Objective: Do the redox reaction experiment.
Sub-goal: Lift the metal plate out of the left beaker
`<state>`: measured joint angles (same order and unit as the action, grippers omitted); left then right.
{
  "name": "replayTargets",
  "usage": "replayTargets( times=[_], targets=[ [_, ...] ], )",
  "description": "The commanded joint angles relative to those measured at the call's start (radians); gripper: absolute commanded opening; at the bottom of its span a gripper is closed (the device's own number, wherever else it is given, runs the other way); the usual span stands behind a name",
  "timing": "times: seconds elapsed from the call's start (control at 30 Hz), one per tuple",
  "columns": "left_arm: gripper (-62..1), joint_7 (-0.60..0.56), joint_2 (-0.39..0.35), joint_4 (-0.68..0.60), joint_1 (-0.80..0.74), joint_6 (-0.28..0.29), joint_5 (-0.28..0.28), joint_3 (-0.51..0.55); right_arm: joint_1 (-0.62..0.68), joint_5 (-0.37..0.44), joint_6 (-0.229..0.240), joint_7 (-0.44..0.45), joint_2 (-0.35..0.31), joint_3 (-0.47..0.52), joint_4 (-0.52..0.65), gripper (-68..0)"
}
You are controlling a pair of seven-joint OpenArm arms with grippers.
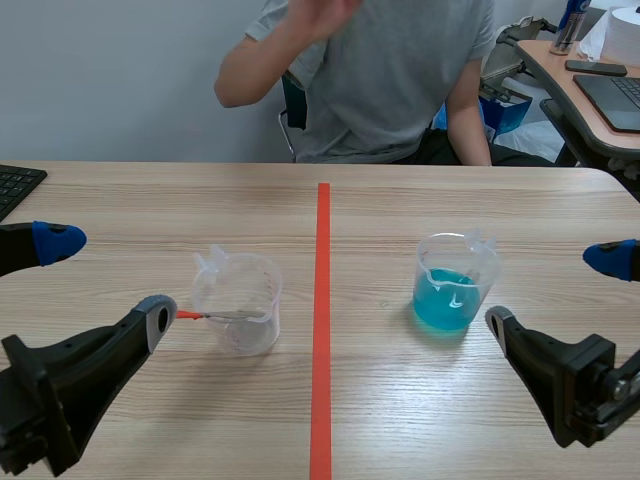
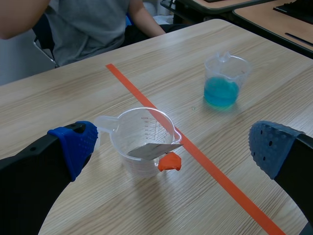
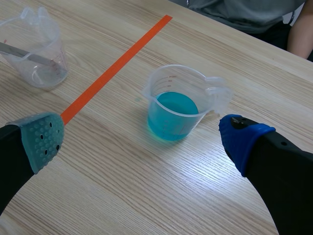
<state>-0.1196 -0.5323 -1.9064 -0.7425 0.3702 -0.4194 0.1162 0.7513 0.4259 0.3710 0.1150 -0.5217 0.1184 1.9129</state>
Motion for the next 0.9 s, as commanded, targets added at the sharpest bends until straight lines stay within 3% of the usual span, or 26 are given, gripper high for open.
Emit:
replayTargets(
  times=[0.0,0.53,0.87],
  targets=[
    [1.4,-0.010,0.000,-0.010,-0.005,0.003,-0.006,0.003,-0.003,0.003,-0.003,0.019,-0.013,0.006,0.016,0.4],
    [1.4,-0.010,0.000,-0.006,-0.005,-0.025,-0.005,0.005,-0.003,-0.012,-0.003,0.019,-0.013,0.006,0.016,0.4],
    [1.4,0.027,0.000,0.101,-0.028,-0.046,-0.006,0.103,-0.003,-0.023,-0.003,0.019,-0.013,0.006,0.016,0.4]
  ],
)
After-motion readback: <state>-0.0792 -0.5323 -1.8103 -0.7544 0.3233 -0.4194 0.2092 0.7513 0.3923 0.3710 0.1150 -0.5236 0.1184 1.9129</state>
